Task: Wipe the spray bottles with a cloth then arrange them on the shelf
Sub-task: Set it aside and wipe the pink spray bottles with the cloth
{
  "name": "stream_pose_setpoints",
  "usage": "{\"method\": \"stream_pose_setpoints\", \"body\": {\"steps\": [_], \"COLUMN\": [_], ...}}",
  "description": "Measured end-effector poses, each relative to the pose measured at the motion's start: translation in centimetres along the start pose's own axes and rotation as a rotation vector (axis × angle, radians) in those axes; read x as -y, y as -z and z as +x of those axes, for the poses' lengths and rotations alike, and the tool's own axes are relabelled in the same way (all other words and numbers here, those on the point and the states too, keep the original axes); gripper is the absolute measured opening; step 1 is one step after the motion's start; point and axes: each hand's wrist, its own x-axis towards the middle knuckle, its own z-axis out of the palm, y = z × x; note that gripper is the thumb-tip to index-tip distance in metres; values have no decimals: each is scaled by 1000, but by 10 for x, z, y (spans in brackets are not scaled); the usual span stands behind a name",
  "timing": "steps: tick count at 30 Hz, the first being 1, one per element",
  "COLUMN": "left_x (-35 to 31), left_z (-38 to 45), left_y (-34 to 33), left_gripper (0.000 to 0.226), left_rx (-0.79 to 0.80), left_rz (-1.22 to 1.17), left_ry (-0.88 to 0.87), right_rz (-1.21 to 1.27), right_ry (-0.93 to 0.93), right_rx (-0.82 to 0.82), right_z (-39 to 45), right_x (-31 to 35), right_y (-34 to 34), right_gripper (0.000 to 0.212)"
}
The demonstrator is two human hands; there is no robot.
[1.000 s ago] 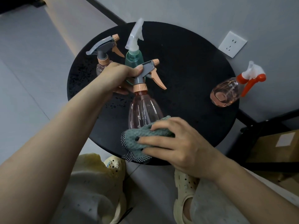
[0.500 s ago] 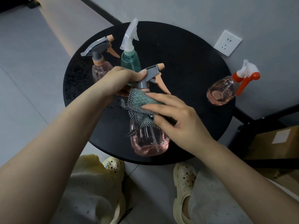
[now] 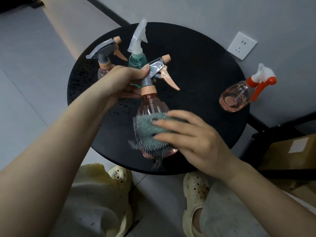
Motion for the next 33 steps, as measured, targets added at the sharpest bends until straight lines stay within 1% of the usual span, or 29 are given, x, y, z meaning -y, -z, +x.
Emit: {"method": "stream_pose_setpoints", "body": {"steps": [5, 7, 8, 11, 18, 20, 22, 25, 30, 31, 33], "left_x": [0, 1, 1, 2, -2, -1, -2, -5, -4, -4, -5], "left_z": [-3, -4, -3, -2, -1, -1, -1, -1, -4, -5, -5], "left_y": [-12, -13, -12, -9, 8, 9, 6, -2, -13, -15, -14], "left_gripper": [27, 27, 27, 22, 22, 23, 22, 21, 23, 23, 20], "left_rx": [75, 85, 79, 38, -50, -43, -32, -14, 97, 110, 106], "left_rz": [-36, -47, -55, -80, -76, -67, -60, -88, -79, -95, -120], "left_ry": [-2, 3, 5, 22, 9, -1, 1, 15, -8, -9, -8], "right_rz": [217, 273, 268, 168, -99, -174, -154, -11, 241, 279, 311], "right_ry": [-325, -396, -396, -287, 91, 172, 178, 43, -325, -370, -403], "right_rx": [-166, -198, -198, -150, 43, 54, 21, -51, -200, -220, -237], "right_z": [17, 22, 23, 20, -7, -12, -11, 1, 20, 23, 26], "right_x": [-7, -6, -5, -2, 5, 6, 4, 3, -5, -5, -5], "right_y": [-6, -6, -6, -4, -1, -2, -1, 0, -2, -3, -4], "right_gripper": [31, 33, 32, 28, 19, 18, 18, 22, 32, 33, 35]}}
